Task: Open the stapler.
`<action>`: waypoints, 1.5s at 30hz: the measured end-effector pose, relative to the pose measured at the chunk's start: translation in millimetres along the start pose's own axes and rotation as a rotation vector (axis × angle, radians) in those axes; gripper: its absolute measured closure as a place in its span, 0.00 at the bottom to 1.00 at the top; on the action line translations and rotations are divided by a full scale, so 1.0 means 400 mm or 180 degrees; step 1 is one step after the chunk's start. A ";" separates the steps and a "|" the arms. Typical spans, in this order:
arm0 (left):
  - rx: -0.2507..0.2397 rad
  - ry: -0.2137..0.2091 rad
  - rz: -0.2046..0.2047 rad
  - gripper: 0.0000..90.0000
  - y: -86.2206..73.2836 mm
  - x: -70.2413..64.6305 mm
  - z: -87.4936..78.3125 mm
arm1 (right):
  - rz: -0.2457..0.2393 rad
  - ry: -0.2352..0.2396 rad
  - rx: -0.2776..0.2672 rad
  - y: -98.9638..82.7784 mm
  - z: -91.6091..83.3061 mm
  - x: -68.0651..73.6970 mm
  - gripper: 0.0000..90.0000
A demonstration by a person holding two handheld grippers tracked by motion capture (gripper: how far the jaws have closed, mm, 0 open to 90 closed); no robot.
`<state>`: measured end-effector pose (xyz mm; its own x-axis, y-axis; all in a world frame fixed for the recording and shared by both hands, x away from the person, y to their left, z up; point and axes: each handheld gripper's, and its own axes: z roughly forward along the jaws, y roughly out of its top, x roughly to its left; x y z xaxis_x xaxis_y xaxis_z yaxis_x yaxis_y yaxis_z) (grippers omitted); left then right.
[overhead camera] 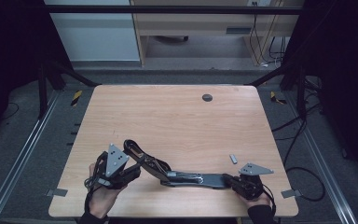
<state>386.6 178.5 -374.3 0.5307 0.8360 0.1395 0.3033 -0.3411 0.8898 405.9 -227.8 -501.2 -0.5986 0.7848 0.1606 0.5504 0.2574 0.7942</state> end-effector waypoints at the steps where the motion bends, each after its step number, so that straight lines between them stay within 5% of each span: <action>1: -0.0006 0.0001 -0.0012 0.55 -0.002 0.001 -0.001 | -0.0005 0.0002 -0.0004 0.001 0.001 0.000 1.00; 21: -0.0016 0.0026 -0.0132 0.50 -0.040 0.019 -0.016 | -0.0008 -0.0016 -0.0008 0.004 0.005 0.000 1.00; 35: 0.0012 0.0131 0.0083 0.43 -0.038 0.017 -0.024 | -0.0018 -0.0081 0.0041 0.006 -0.001 -0.001 1.00; 45: 0.0077 0.0053 0.0080 0.38 -0.050 0.030 -0.047 | -0.0021 -0.0266 -0.0113 0.010 -0.022 -0.008 0.80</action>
<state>372.1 203.6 -382.3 0.5253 0.8340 0.1690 0.3091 -0.3721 0.8752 404.9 -234.2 -493.4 -0.5507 0.8279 0.1069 0.5247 0.2437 0.8157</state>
